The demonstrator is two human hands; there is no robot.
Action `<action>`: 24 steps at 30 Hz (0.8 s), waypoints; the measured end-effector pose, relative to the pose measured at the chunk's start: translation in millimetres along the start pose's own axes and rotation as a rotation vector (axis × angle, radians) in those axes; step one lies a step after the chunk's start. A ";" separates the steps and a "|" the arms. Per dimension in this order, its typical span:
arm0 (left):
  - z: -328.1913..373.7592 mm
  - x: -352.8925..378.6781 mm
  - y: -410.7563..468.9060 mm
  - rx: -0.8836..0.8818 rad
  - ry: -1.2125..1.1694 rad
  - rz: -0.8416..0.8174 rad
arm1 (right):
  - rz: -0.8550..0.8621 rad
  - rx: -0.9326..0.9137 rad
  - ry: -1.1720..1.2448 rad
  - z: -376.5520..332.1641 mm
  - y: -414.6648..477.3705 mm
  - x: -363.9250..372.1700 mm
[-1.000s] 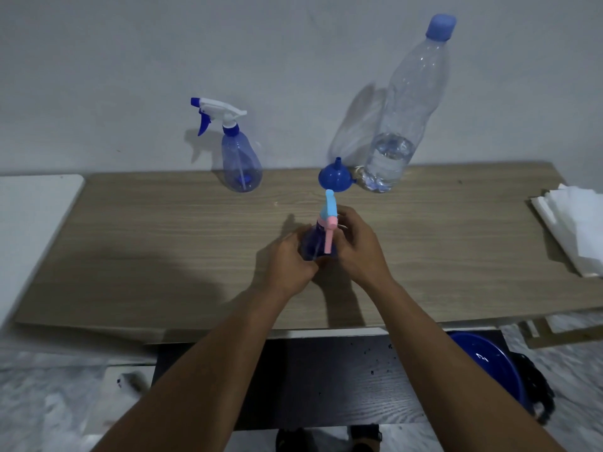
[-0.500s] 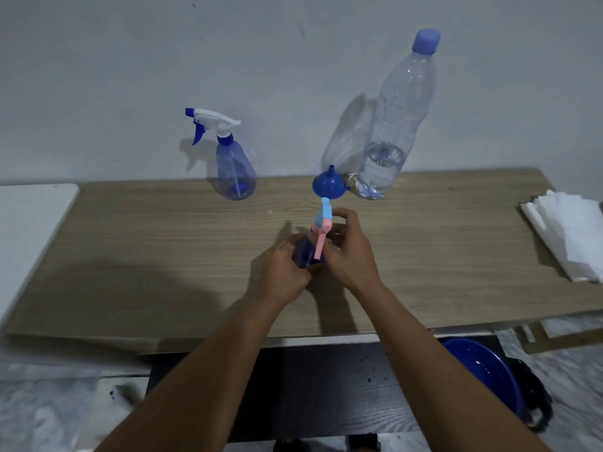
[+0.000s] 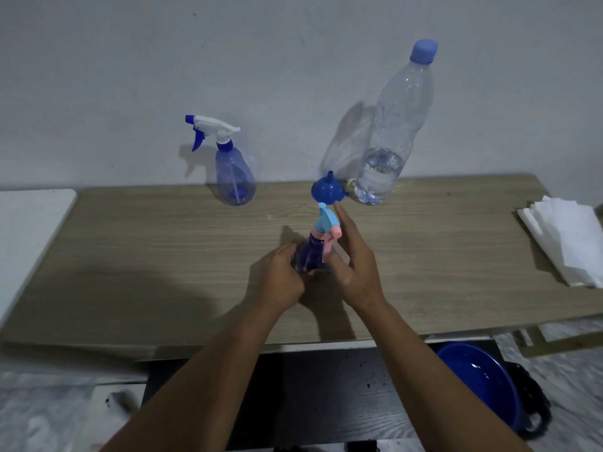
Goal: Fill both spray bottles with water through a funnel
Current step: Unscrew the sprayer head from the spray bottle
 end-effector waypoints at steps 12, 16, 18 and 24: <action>-9.4 4.2 3.8 -0.103 -0.093 -0.069 | 0.114 -0.065 -0.094 -34.4 12.3 1.4; -12.0 3.5 7.2 -0.188 -0.186 -0.070 | 0.173 -0.101 -0.053 -75.2 18.5 -10.0; -13.9 5.0 8.7 -0.180 -0.163 -0.073 | 0.201 -0.137 -0.060 -97.6 20.4 -18.0; 4.5 1.0 2.8 -0.153 -0.112 -0.105 | 0.264 -0.130 -0.209 -138.4 31.4 -55.9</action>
Point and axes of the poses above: each hand's wrist, its own y-axis towards the middle knuckle, its own x-axis out of the palm, z = x × y, the point moved 1 cm from there along y, towards the middle knuckle, and after that the axes turned 4 degrees about x, right-handed, at the moved point
